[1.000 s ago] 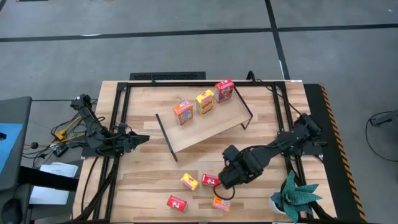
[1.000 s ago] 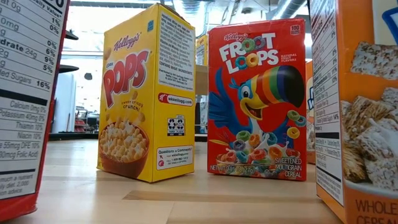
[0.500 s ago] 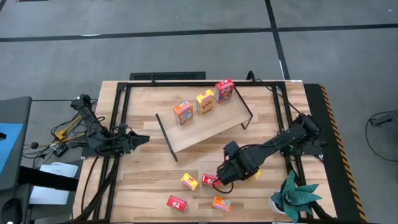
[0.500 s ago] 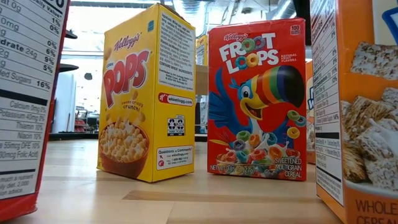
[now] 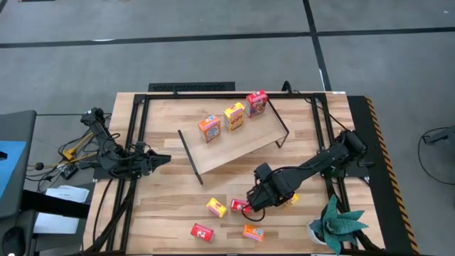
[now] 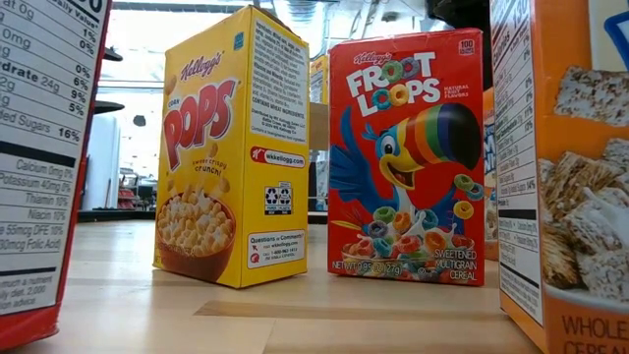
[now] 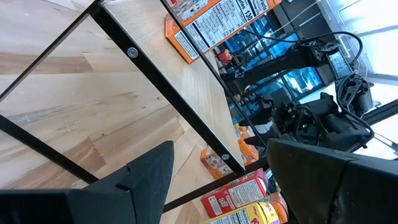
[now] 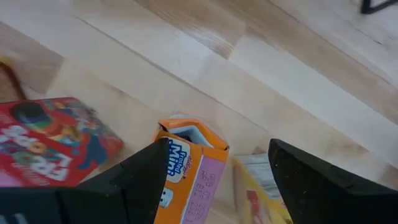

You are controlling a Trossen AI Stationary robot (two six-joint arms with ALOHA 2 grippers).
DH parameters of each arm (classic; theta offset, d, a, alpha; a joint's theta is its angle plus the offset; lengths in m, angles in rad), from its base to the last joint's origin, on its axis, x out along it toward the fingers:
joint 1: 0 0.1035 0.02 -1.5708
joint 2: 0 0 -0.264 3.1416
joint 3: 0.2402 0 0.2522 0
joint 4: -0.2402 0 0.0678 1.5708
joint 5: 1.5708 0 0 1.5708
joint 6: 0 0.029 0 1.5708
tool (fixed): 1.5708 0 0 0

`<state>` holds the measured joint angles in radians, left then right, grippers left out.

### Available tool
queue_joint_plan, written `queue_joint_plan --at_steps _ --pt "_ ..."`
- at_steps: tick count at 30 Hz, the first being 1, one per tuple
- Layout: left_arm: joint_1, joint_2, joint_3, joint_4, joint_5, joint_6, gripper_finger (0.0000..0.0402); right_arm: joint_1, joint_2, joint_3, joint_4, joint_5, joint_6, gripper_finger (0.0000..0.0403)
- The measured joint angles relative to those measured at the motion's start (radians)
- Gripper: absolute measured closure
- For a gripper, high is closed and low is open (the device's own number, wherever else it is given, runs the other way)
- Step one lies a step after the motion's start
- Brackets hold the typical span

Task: Stack cereal on shelf
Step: Put the top orange cereal box on the shelf aligned with the other orange cereal box

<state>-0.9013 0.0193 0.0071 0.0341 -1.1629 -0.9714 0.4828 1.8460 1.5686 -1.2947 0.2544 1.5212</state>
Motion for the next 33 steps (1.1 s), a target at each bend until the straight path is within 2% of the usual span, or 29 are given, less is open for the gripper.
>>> queue_joint_plan --at_steps 5,12,33 --pt "0.000 0.000 0.000 0.000 -0.001 0.000 0.0152 0.002 -0.038 -0.003 -0.019 0.014 -0.003 0.0101" --pt "0.000 0.000 0.000 0.000 -0.002 0.000 0.0152 0.013 -0.106 0.000 0.050 0.042 -0.002 0.0101" --pt "0.000 0.000 0.000 0.000 -0.003 0.000 0.0152 0.034 -0.107 -0.135 0.173 0.034 0.076 0.0101"
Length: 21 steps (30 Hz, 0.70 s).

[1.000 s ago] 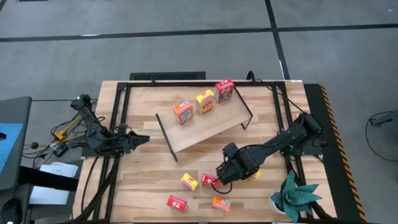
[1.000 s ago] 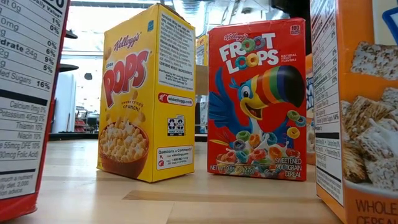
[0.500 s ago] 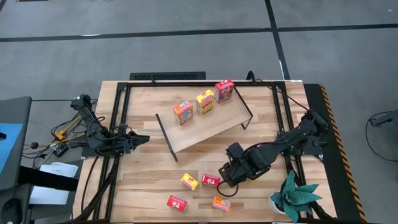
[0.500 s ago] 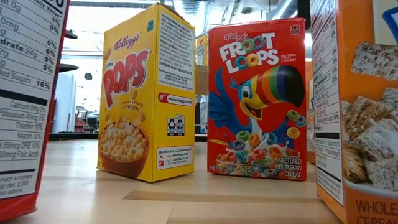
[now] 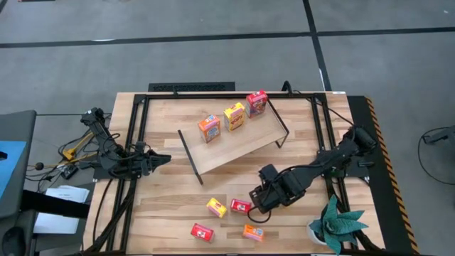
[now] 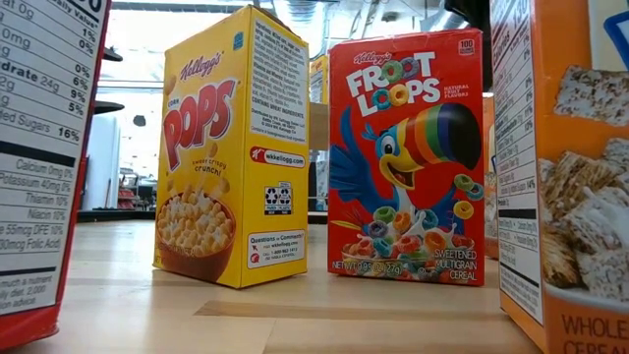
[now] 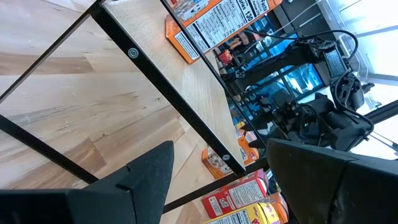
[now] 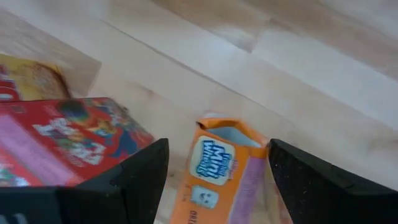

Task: Stack cereal on shelf
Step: Put the top orange cereal box on the shelf aligned with the other orange cereal box

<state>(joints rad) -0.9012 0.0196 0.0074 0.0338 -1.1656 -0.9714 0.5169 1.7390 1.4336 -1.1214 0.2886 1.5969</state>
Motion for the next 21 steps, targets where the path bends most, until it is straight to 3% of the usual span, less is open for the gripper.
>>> queue_joint_plan --at_steps 11,21 --pt "0.000 0.000 0.000 0.000 0.000 0.000 0.0152 0.000 0.014 0.002 -0.025 -0.003 -0.005 0.0101" --pt "0.000 0.000 0.000 0.000 0.000 0.000 0.0152 -0.001 0.057 0.007 0.051 -0.077 -0.061 0.0101"
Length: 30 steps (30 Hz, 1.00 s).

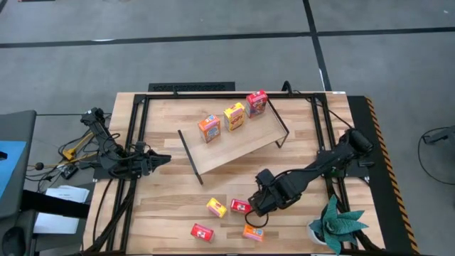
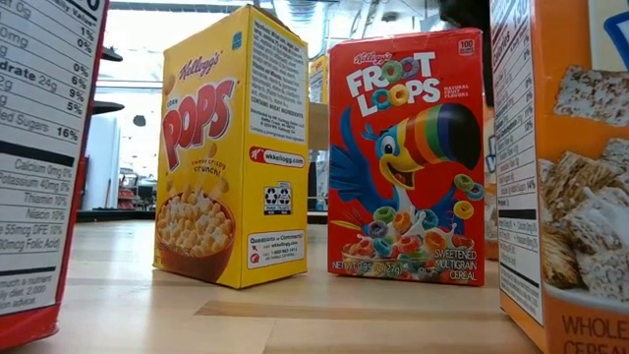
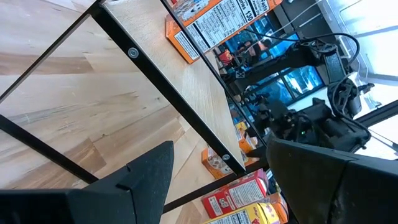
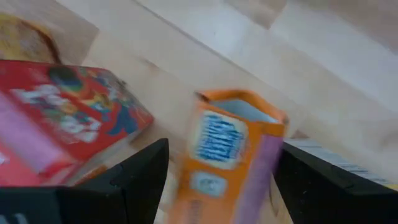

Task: Stack cereal on shelf
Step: Put the top orange cereal box on the shelf aligned with the other orange cereal box

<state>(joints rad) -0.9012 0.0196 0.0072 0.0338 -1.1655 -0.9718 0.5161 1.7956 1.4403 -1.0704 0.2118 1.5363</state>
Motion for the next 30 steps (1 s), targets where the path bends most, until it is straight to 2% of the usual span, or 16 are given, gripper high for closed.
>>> queue_joint_plan --at_steps 10,23,30 --pt "0.000 0.000 0.000 0.000 0.000 0.002 0.0152 -0.008 -0.008 -0.002 -0.027 -0.003 -0.002 0.0108" --pt "0.000 0.000 0.000 0.000 0.000 0.008 0.0152 -0.017 -0.008 0.016 -0.017 -0.037 -0.188 0.0235" --pt "0.000 0.000 0.000 0.000 0.000 0.006 0.0152 -0.060 -0.007 0.174 -0.127 -0.044 -0.436 0.0269"
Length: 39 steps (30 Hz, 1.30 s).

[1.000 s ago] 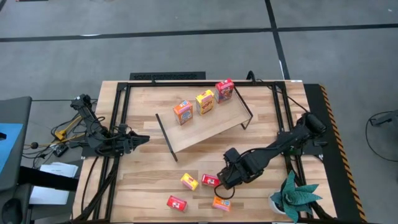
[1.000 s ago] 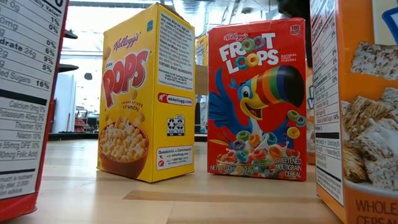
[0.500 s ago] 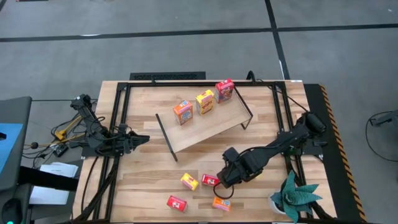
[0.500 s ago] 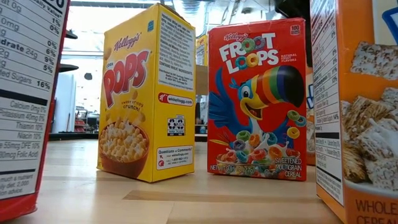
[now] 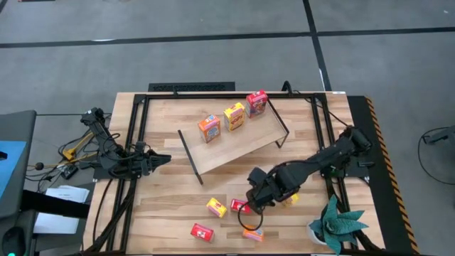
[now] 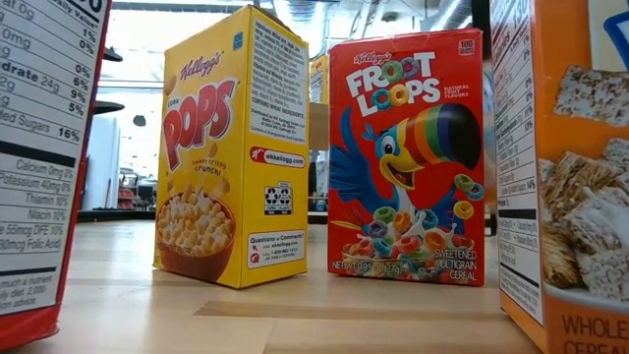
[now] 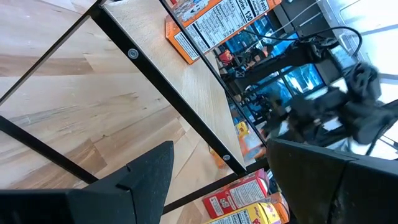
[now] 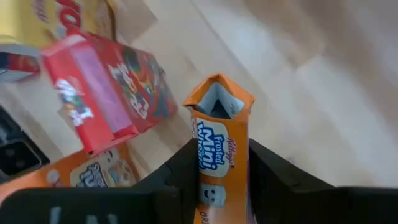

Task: Stack cereal on shelf
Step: Put the top orange cereal box on the shelf aligned with the other orange cereal box

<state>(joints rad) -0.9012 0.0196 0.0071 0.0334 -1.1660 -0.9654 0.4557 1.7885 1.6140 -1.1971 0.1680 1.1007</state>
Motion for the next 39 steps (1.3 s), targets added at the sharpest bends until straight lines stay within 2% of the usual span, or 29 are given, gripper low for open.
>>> queue_joint_plan --at_steps 7,16,22,27,39 --pt "0.000 0.000 0.000 0.000 0.000 -0.007 0.0152 -0.109 -0.001 0.261 -0.194 0.010 -0.370 0.0259" --pt "0.000 0.000 0.000 -0.005 -0.032 -0.021 0.0152 -0.300 -0.002 0.514 -0.187 -0.010 -0.891 0.0267" --pt "0.000 0.000 0.000 -0.010 -0.057 -0.049 0.0152 -0.385 -0.002 0.544 -0.070 -0.071 -1.123 0.0261" --pt "0.000 0.000 0.000 -0.016 -0.081 -0.067 0.0152 -0.414 -0.001 0.544 0.009 -0.119 -1.273 0.0258" --pt "0.000 0.000 0.000 -0.028 -0.142 -0.071 0.0152 -0.440 0.037 0.522 0.030 -0.139 -1.416 0.0264"
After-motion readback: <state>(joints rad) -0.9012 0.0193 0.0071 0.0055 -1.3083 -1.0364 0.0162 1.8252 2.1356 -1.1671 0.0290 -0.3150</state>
